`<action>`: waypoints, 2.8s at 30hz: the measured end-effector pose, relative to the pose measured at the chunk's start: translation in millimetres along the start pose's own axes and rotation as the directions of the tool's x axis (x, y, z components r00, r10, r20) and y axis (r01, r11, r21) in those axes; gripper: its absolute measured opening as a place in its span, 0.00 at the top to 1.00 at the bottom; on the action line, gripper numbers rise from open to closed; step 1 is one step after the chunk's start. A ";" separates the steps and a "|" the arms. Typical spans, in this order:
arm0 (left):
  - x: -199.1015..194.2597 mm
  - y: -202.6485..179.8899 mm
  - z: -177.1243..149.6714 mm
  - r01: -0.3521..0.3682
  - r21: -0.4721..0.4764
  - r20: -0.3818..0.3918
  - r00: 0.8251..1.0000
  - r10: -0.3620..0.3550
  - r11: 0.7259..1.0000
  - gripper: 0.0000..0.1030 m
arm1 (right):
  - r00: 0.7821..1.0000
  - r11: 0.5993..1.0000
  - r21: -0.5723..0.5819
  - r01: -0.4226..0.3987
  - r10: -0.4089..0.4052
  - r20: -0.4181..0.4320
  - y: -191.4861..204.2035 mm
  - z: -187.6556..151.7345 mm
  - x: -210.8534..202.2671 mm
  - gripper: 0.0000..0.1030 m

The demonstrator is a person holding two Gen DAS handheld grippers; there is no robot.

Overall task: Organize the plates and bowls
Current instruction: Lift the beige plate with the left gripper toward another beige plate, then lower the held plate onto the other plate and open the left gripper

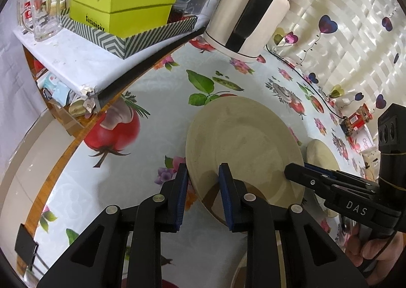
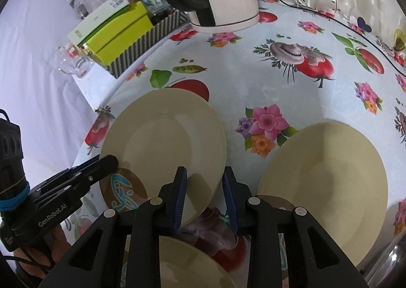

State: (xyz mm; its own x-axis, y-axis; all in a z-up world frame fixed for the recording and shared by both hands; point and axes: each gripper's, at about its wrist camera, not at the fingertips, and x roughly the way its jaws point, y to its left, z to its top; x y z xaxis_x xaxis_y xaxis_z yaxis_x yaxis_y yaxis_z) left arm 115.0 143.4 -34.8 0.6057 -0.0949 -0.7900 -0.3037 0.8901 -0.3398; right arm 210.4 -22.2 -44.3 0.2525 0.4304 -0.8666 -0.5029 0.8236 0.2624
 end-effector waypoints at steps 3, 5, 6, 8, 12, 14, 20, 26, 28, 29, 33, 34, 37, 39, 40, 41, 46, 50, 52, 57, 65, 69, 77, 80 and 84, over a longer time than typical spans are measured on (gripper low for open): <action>-7.0 -3.2 -1.9 -0.003 0.006 0.004 1.000 0.003 1.000 0.75 | 1.000 1.000 -0.002 -0.003 0.003 0.006 1.4 -2.0 -6.8 0.73; -11.6 -6.1 -4.2 -0.004 0.010 0.006 1.000 0.004 1.000 0.75 | 1.000 1.000 -0.003 -0.005 0.005 0.009 2.4 -4.6 -12.1 0.73; -14.9 -7.7 -6.1 -0.004 0.014 0.007 1.000 0.004 1.000 0.75 | 1.000 1.000 -0.003 -0.005 0.005 0.009 3.0 -6.2 -14.4 0.73; -19.3 -10.3 -8.8 -0.004 0.020 0.009 1.000 0.004 1.000 0.75 | 1.000 1.000 0.000 -0.007 0.007 0.012 4.2 -10.4 -20.2 0.73; -30.3 -17.4 -19.0 -0.007 0.034 0.007 1.000 0.007 0.999 0.75 | 1.000 1.000 0.002 -0.010 0.010 0.017 5.7 -22.6 -32.6 0.73; -35.4 -21.2 -25.2 -0.005 0.039 0.004 1.000 0.005 0.999 0.75 | 1.000 1.000 0.003 -0.012 0.012 0.019 6.3 -30.9 -39.8 0.73; -51.4 -31.8 -46.1 -0.005 0.064 -0.004 1.000 0.005 0.998 0.75 | 1.000 1.000 0.010 -0.005 0.004 0.024 8.9 -56.3 -59.5 0.73; -59.2 -38.9 -66.2 -0.003 0.079 -0.028 1.000 0.005 0.997 0.75 | 1.000 1.000 0.016 0.001 -0.001 0.017 8.8 -83.0 -73.4 0.73; -60.1 -40.9 -72.3 -0.001 0.083 -0.037 0.999 0.004 0.997 0.75 | 1.000 1.000 0.026 0.002 -0.002 0.012 7.8 -91.3 -75.8 0.73; -60.2 -41.6 -74.8 -0.002 0.085 -0.042 0.999 0.005 0.996 0.75 | 1.000 1.000 0.030 0.002 -0.002 0.010 7.2 -94.8 -76.3 0.73; -59.3 -43.7 -85.6 -0.001 0.092 -0.058 0.998 0.007 0.996 0.75 | 1.000 0.999 0.044 0.005 -0.005 -0.003 5.0 -108.1 -75.9 0.72; -58.7 -44.1 -88.9 0.001 0.092 -0.065 0.998 0.005 0.996 0.75 | 1.000 0.999 0.045 0.007 -0.007 -0.006 4.5 -111.0 -75.5 0.72; -58.2 -44.9 -95.0 0.004 0.093 -0.074 0.997 0.003 0.996 0.75 | 1.000 0.999 0.050 0.013 -0.012 -0.017 2.7 -118.4 -75.0 0.72; -57.5 -46.4 -97.7 0.003 0.095 -0.079 0.997 0.005 0.995 0.75 | 1.000 0.999 0.051 0.018 -0.016 -0.023 1.9 -122.3 -75.2 0.72; -57.1 -47.1 -99.4 0.003 0.097 -0.084 0.996 0.005 0.995 0.75 | 1.000 0.999 0.050 0.020 -0.018 -0.026 1.8 -123.2 -75.2 0.72; -56.9 -47.5 -100.7 0.004 0.098 -0.086 0.996 0.005 0.995 0.75 | 0.999 0.999 0.048 0.025 -0.023 -0.029 1.8 -124.9 -75.2 0.72; -56.2 -48.4 -106.0 0.004 0.102 -0.096 0.995 0.006 0.995 0.75 | 0.999 0.998 0.047 0.033 -0.032 -0.040 0.8 -130.0 -74.8 0.72; -56.3 -49.6 -107.9 0.002 0.106 -0.098 0.995 0.009 0.994 0.75 | 0.998 0.998 0.039 0.044 -0.043 -0.043 1.7 -132.9 -74.9 0.71; -56.1 -49.7 -108.8 0.003 0.106 -0.101 0.995 0.008 0.994 0.75 | 0.998 0.998 0.033 0.050 -0.049 -0.044 2.6 -133.6 -74.9 0.70; -53.9 -48.8 -110.6 0.003 0.104 -0.106 0.994 0.008 0.995 0.75 | 0.997 0.998 0.017 0.067 -0.067 -0.042 4.7 -134.8 -74.7 0.70; -52.6 -45.5 -111.7 -0.008 0.108 -0.103 0.994 0.019 0.994 0.74 | 0.996 0.996 0.001 0.084 -0.084 -0.038 6.9 -135.6 -73.8 0.70; -55.3 -42.9 -110.2 0.001 0.105 -0.093 0.996 0.009 0.995 0.74 | 0.996 0.997 0.007 0.081 -0.081 -0.030 6.9 -136.0 -75.3 0.70; -63.8 -42.6 -102.3 0.002 0.102 -0.055 0.998 0.003 0.995 0.74 | 0.998 0.998 0.018 0.066 -0.066 0.001 3.9 -135.1 -83.6 0.70; -66.3 -45.4 -99.8 0.003 0.110 -0.044 0.999 0.002 0.994 0.74 | 0.998 0.998 0.012 0.061 -0.061 0.019 4.1 -134.5 -89.1 0.70; -65.9 -51.6 -97.6 0.004 0.121 -0.042 0.999 0.001 0.993 0.74 | 0.998 0.999 0.011 0.049 -0.049 0.042 2.8 -132.8 -95.5 0.70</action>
State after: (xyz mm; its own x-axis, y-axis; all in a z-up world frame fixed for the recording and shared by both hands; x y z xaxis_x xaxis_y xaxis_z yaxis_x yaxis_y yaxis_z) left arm 18.9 60.3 -14.9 0.5738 -0.1131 -0.8112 -0.2098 0.9371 -0.2791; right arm 75.1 -110.1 -17.1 0.3118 0.4045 -0.8598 -0.4805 0.8477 0.2246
